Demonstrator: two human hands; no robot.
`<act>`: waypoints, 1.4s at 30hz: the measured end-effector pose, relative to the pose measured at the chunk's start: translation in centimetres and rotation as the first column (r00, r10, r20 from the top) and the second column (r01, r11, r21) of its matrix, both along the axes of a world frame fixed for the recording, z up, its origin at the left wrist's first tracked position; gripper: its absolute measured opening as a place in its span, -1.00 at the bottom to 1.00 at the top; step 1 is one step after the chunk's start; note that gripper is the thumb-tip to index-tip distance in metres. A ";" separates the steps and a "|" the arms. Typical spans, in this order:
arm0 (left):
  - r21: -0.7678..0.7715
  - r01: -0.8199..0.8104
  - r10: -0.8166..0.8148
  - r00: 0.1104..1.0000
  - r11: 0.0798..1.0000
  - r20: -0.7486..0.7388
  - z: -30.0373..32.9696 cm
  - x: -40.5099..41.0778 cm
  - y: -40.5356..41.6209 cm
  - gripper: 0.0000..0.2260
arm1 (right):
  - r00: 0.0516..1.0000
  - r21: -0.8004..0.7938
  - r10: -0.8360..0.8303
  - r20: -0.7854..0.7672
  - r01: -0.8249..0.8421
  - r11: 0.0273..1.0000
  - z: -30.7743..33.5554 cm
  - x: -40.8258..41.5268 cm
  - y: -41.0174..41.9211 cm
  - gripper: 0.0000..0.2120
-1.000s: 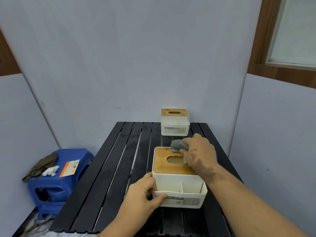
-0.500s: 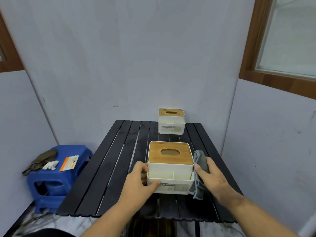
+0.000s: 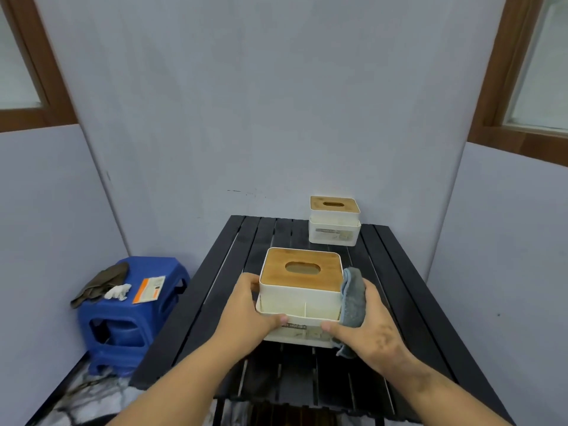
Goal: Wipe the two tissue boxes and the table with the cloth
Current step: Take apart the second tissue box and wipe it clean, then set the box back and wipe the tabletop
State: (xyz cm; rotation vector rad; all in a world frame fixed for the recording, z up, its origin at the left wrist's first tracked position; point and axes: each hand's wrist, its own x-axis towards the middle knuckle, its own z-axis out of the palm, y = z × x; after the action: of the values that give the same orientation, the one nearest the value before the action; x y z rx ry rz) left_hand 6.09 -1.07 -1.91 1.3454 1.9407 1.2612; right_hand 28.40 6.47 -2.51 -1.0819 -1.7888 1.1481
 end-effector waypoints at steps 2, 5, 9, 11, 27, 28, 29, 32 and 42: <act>0.007 -0.012 0.012 1.000 1.000 -0.018 0.2 -1.8 1.3 -0.39 | 1.000 0.021 0.018 -0.016 -0.018 1.000 0.5 -1.8 1.4 -0.17; 0.006 -0.027 0.027 0.998 1.000 -0.048 0.6 -4.9 3.9 -0.38 | 0.998 0.032 0.049 -0.035 -0.048 0.998 1.0 -5.2 4.6 -0.17; 0.004 -0.059 0.059 0.996 0.998 -0.065 0.7 -9.3 8.1 -0.39 | 0.997 0.051 0.066 -0.043 -0.064 0.997 0.7 -10.2 9.7 -0.15; 0.012 -0.081 0.082 0.994 0.997 -0.077 0.2 -11.5 10.4 -0.39 | 0.997 0.073 0.072 -0.041 -0.069 0.995 0.2 -12.5 12.2 -0.15; 0.060 -0.146 0.153 0.977 0.987 -0.145 -2.2 -19.5 25.8 -0.43 | 0.999 0.234 0.009 0.030 -0.016 0.972 -2.4 -22.4 26.5 -0.27; 0.058 -0.146 0.153 0.978 0.988 -0.143 -2.2 -19.6 26.2 -0.43 | 0.999 0.232 0.003 0.044 -0.013 0.973 -2.4 -22.5 26.8 -0.29; 0.055 -0.148 0.154 0.978 0.987 -0.143 -2.3 -19.7 26.5 -0.43 | 0.998 0.224 -0.001 0.058 -0.012 0.975 -2.5 -22.7 27.2 -0.31; 0.044 -0.155 0.160 0.975 0.987 -0.152 -2.4 -19.7 27.1 -0.42 | 0.995 0.180 0.000 0.097 -0.018 0.983 -2.4 -23.2 27.7 -0.38; 0.041 -0.246 0.249 0.967 0.968 -0.063 -2.8 -18.7 27.8 -0.38 | 0.976 0.099 -0.084 0.201 0.065 0.993 -2.3 -24.4 27.7 -0.31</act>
State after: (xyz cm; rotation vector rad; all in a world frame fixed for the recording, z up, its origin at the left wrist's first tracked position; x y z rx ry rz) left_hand -12.64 26.71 -4.75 1.2030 2.1993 1.3820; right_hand 4.00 34.18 -4.84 -1.2386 -1.9205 0.9278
